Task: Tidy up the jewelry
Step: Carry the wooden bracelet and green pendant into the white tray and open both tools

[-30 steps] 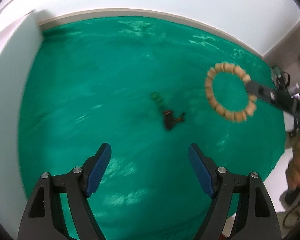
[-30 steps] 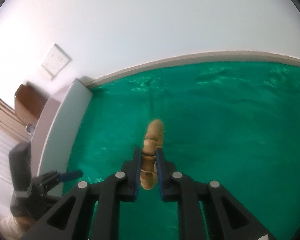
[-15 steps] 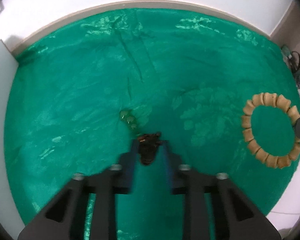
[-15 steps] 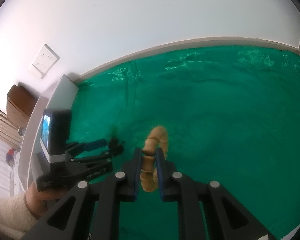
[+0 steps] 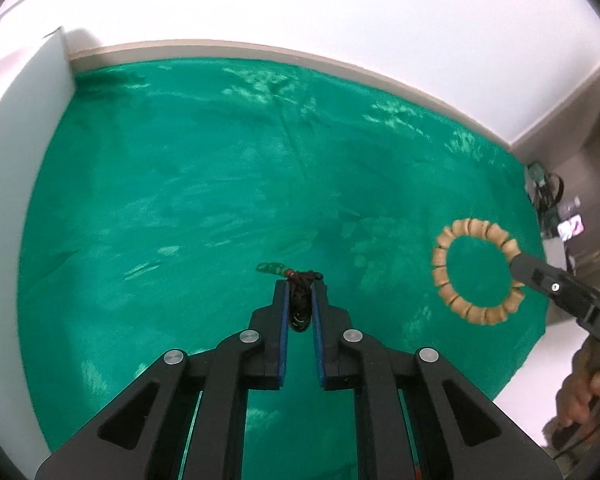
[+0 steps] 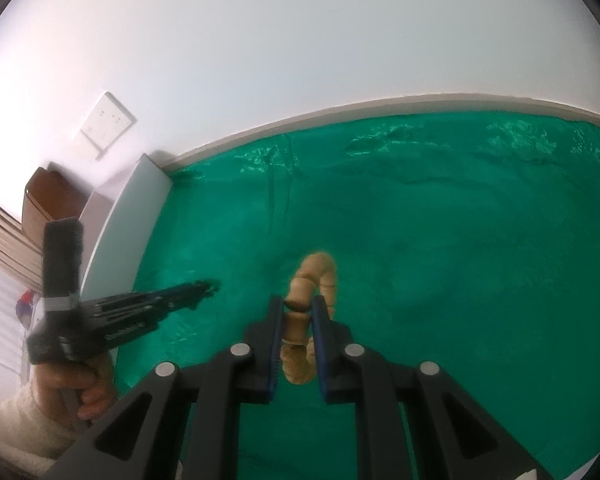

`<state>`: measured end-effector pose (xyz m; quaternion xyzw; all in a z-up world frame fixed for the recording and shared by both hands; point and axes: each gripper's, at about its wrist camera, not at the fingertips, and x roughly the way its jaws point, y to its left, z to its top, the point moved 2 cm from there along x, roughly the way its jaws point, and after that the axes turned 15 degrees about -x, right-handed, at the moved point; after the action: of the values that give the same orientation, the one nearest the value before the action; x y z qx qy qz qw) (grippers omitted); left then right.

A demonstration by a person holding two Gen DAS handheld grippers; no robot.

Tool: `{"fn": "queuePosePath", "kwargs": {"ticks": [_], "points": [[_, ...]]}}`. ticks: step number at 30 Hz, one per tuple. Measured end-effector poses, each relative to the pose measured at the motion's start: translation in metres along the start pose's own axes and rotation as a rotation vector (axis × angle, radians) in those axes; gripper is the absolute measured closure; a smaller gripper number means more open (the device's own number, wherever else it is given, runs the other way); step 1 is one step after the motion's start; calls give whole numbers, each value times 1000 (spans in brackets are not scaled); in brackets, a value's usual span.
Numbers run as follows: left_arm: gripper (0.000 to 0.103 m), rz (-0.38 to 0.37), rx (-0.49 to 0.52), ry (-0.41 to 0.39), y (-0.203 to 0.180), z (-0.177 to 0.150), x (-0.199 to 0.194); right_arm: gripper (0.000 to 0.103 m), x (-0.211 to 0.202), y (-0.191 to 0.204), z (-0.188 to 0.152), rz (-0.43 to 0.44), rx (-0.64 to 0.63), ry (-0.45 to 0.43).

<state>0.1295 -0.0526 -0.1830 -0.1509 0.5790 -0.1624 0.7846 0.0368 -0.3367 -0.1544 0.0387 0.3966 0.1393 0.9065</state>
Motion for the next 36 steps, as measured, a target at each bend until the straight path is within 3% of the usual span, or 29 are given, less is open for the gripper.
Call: {"fn": "queuePosePath", "kwargs": {"ticks": [11,28,36], "points": [[94,-6,-66,-53,17,4,-36,88,-2,14,10,14,-50,-13],[94,12,-120,-62,28,3,-58,88,-5,32,25,53,-110,-31],[94,-3,-164,-114,44,-6,-105,88,-8,68,50,120,-201,-42]]}}
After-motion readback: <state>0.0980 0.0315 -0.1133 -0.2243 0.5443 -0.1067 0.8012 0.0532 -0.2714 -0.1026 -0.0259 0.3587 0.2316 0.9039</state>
